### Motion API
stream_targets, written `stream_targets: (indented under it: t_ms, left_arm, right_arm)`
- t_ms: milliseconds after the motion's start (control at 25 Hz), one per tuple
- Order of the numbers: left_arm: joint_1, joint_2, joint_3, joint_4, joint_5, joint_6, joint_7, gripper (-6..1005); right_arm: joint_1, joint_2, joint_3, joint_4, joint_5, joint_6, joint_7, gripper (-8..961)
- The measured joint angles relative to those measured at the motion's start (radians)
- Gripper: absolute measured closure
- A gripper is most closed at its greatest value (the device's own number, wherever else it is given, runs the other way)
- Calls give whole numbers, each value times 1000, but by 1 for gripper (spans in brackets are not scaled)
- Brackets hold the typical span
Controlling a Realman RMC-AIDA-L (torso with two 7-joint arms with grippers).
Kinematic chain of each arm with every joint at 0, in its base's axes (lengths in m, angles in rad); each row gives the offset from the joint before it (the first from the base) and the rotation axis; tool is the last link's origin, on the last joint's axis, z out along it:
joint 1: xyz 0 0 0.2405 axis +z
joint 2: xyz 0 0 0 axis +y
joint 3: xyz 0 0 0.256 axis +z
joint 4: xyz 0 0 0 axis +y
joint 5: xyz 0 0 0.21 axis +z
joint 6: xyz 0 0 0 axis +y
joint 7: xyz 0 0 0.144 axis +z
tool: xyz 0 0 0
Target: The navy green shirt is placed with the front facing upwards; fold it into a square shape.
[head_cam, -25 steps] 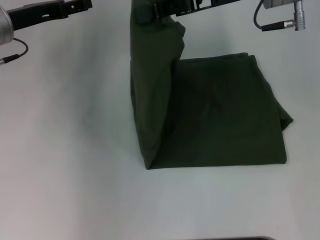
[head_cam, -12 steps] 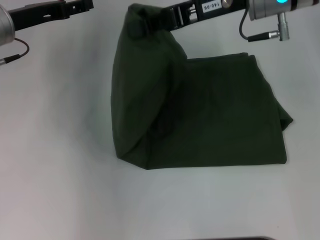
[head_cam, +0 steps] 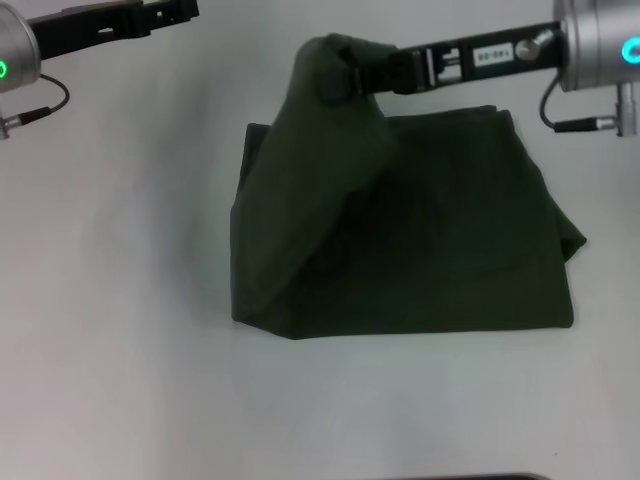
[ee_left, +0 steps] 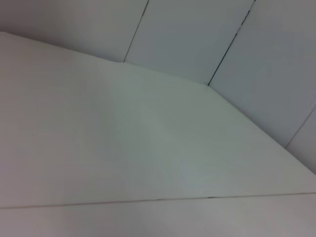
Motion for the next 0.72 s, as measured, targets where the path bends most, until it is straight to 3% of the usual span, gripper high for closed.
stream_targets:
  t_ms: [360, 720]
  left_arm:
    - [-4, -6, -2, -13, 0, 2, -2, 104]
    - [-8, -12, -7, -23, -1, -1, -4, 103]
  right_arm:
    - [-119, -28, 24, -68, 4, -18, 2, 910]
    - [-89, -67, 51, -85, 13, -59, 25, 911]
